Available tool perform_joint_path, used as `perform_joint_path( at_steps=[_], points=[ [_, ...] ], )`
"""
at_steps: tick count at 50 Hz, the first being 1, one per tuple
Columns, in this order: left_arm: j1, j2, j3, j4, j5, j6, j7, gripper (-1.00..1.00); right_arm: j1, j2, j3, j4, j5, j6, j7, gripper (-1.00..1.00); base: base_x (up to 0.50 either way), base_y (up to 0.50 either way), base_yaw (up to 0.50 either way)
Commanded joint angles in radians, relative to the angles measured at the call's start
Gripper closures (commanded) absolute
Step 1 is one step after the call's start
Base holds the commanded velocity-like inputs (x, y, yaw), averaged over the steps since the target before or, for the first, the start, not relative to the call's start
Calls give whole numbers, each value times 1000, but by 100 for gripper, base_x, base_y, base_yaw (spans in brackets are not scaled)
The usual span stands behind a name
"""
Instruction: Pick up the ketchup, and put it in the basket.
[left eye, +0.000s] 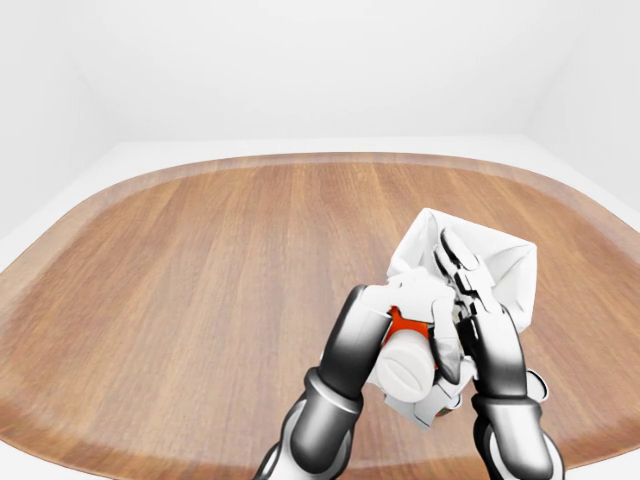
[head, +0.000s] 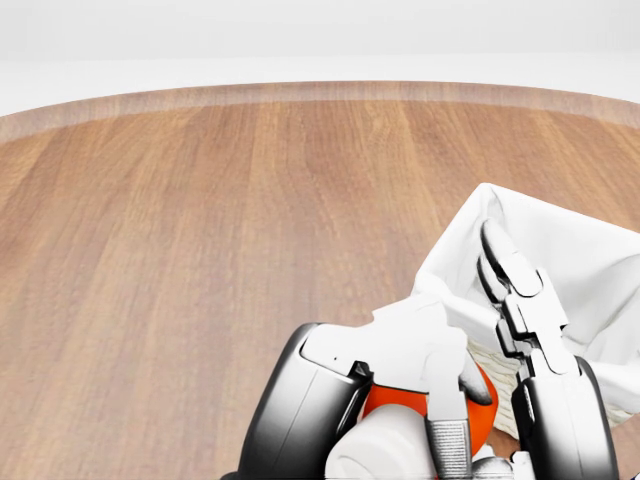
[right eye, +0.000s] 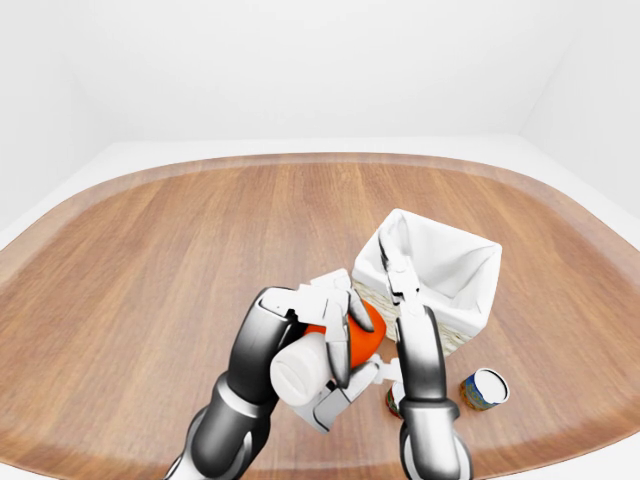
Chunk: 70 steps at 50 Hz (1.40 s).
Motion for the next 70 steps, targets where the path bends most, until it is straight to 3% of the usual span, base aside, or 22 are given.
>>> perform_joint_path(
  at_steps=[1, 3, 4, 37, 47, 51, 57, 61, 63, 70],
  points=[
    [12, 6, -28, 41, -47, 0, 8, 93, 2, 3, 4, -16, 22, -7, -2, 100, 0, 0, 0],
    [15, 9, -31, 45, -44, 0, 7, 91, 3, 5, 2, -17, 24, -9, -1, 100, 0, 0, 0],
    [13, 5, -30, 50, -39, 0, 10, -100, 3, 6, 5, -18, 23, -7, -1, 100, 0, 0, 0],
    [16, 16, -5, 22, -32, 0, -8, -100, -20, 5, 10, 40, 1, -9, -9, 100, 0, 0, 0],
    [37, 58, 39, -86, -35, 0, -37, -100, -46, 15, -33, 75, 26, -13, 7, 100, 0, 0, 0],
    [56, 96, 84, -177, -51, 0, -63, -100, -53, 23, -51, 88, 31, -18, 13, 100, 0, 0, 0],
    [86, 146, 228, -293, -94, 0, -124, -100, -63, 31, -68, 99, 31, -15, 19, 100, 0, 0, 0],
    [102, 150, 353, -302, -133, 0, -162, -100, -65, 33, -73, 98, 32, -13, 23, 100, 0, 0, 0],
    [105, 145, 459, -276, -178, 0, -188, -100, -63, 34, -75, 90, 34, -11, 26, 100, 0, 0, 0],
    [122, 124, 653, -195, -239, 0, -247, -100, -57, 36, -73, 76, 30, -6, 28, 100, 0, 0, 0]
  ],
)
